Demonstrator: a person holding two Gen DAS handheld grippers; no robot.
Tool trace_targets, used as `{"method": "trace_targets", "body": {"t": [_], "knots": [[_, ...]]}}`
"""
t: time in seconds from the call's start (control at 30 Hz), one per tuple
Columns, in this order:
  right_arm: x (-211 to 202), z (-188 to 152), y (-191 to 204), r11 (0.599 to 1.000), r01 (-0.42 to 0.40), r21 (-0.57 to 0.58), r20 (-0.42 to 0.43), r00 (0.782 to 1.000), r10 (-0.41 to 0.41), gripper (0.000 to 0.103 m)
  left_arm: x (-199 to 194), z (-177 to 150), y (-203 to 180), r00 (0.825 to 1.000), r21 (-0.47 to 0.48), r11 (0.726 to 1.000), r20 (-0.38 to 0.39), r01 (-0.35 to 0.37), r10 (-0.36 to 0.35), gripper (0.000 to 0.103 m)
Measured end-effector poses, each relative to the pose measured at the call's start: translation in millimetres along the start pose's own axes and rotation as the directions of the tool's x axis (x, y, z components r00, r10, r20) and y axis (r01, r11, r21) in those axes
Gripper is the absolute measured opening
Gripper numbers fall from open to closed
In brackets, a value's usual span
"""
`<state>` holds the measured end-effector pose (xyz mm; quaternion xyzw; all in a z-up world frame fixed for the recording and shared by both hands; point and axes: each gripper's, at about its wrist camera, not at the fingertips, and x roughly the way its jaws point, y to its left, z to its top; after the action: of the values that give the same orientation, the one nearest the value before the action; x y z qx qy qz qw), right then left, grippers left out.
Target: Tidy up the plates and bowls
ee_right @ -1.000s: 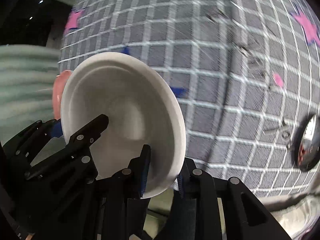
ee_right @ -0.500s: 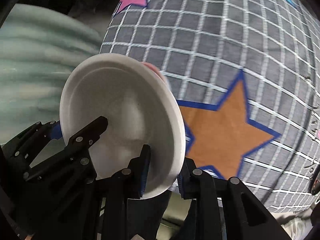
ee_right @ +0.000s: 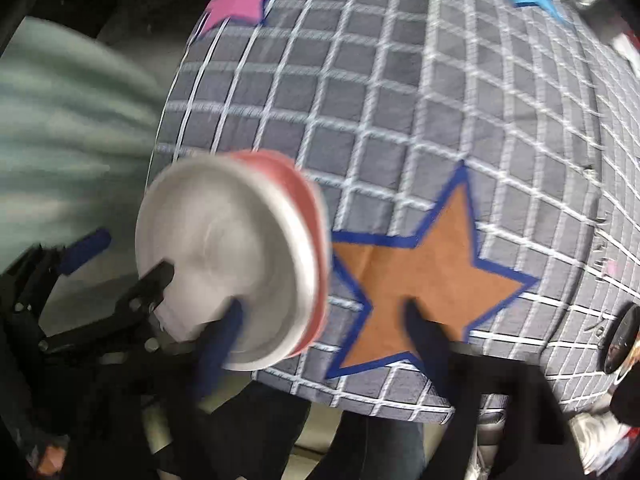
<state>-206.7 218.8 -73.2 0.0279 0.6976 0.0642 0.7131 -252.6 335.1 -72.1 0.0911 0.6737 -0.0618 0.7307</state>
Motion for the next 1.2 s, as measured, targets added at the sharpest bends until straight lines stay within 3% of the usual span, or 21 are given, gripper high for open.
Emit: {"method": "trace_targets", "body": {"t": [0.1,0.17,0.23,0.37,0.67,1.2], "knots": [[-17.7,-1.5,-14.1,0.997,-0.05,0.062,0.02,0.999,0.048,0.102,-7.7,-0.3,0.3,1.0,0.024,0.999,0.014,0.022,-0.022,0.091],[-28.0,-1.9,-12.4,0.996,-0.049,0.076,0.045,0.998,0.045,0.102,-10.6,2.5,-3.8,0.999,0.045,0.998,0.015,0.036,-0.036,0.093],[-38.9,-4.1,-14.2,0.997,-0.036,0.07,0.071,0.997,0.031,0.102,-14.4,6.3,-10.1,0.999,0.067,0.997,0.009,0.032,-0.033,0.103],[-56.2,-25.0,-20.7,0.998,-0.001,0.058,0.105,0.994,-0.006,0.102,-20.9,12.9,-23.7,0.998,0.109,0.993,0.027,0.05,-0.053,0.103],[-53.7,-31.5,-22.5,0.996,0.006,0.084,0.093,0.996,-0.014,0.102,-31.4,16.7,-38.1,0.998,0.162,0.986,0.043,0.032,-0.04,0.103],[-57.1,-32.4,-20.1,0.996,0.002,0.094,0.101,0.995,-0.012,0.102,-33.1,17.3,-32.5,0.999,0.164,0.986,0.045,0.016,-0.024,0.103]]}}
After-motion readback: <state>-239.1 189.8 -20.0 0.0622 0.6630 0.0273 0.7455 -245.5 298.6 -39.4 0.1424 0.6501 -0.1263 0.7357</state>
